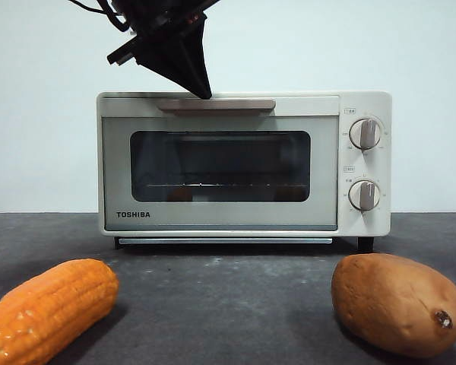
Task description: Take the eggplant from the table,put the eggplant in the oven
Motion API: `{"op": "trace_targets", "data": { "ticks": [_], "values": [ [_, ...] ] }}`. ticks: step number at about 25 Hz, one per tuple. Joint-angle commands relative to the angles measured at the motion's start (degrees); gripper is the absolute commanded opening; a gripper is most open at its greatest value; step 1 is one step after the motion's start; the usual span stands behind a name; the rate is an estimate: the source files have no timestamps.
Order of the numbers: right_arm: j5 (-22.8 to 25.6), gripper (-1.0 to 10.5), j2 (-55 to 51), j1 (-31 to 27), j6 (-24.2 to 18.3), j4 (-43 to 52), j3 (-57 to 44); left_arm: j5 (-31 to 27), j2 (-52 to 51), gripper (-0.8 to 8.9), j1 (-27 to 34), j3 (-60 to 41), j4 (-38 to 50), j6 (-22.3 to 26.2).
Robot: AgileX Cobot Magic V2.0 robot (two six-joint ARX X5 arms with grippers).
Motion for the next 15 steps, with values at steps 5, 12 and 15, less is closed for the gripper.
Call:
{"op": "trace_targets", "data": {
  "ticks": [5, 12, 15],
  "values": [
    [0.3, 1.8, 2.0, 0.7, 0.5, -3.0, 1.0, -0.1, -1.6, 0.04, -4.4, -0.1, -12.8, 1.9],
    [0.2, 1.8, 4.0, 0.7, 0.2, -2.7, 1.0, -4.6, -8.5, 0.04, -5.8, -0.5, -14.4, 1.7],
    [0.2, 1.8, 5.2, 0.7, -0.6, -2.6, 1.0, -7.9, -12.0, 0.04, -5.8, -1.9, -13.7, 1.4]
  ]
}}
